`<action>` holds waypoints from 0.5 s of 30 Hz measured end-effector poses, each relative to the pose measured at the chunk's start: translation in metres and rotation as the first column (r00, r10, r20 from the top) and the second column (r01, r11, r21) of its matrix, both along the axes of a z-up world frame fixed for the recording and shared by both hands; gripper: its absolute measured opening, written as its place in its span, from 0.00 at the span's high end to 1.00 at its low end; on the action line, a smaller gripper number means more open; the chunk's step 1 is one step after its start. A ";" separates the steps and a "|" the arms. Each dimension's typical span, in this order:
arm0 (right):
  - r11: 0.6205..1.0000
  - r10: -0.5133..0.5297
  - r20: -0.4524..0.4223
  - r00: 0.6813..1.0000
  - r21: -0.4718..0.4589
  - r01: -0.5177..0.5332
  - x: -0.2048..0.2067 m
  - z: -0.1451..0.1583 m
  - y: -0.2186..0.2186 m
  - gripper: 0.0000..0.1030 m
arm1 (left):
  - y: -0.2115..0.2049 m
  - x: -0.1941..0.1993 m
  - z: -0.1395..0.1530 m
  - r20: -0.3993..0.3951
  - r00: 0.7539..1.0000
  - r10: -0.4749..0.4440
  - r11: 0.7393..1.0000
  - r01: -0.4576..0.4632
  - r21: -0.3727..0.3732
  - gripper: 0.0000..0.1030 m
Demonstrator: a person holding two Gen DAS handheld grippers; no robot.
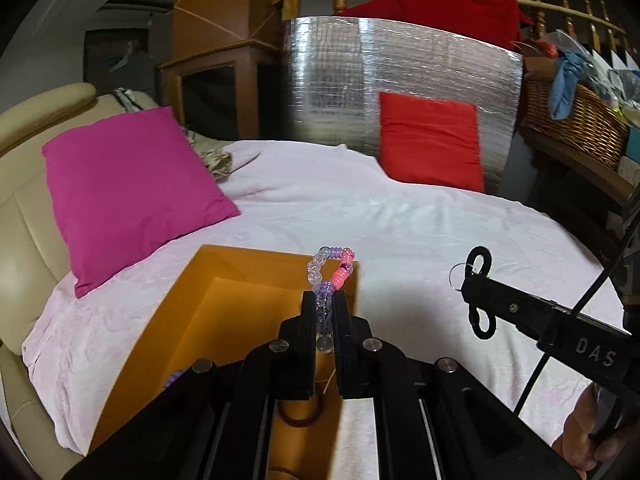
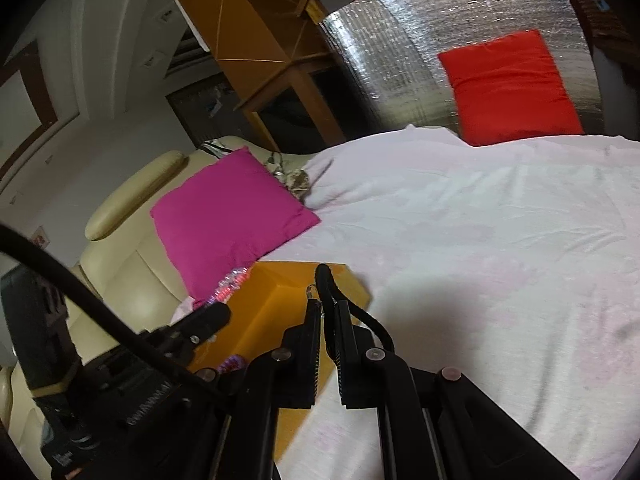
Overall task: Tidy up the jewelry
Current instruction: 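Carry both into the orange box and open both tools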
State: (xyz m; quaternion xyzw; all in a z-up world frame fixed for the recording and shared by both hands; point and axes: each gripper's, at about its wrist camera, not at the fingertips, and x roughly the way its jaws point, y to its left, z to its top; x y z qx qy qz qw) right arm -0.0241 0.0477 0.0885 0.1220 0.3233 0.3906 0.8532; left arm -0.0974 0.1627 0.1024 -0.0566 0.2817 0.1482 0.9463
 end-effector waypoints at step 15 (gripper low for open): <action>0.987 0.101 -0.077 0.992 0.130 -0.091 0.008 -0.001 0.057 0.92 | 0.058 0.004 -0.014 -0.039 0.988 0.148 0.989 -0.148 -0.005 0.92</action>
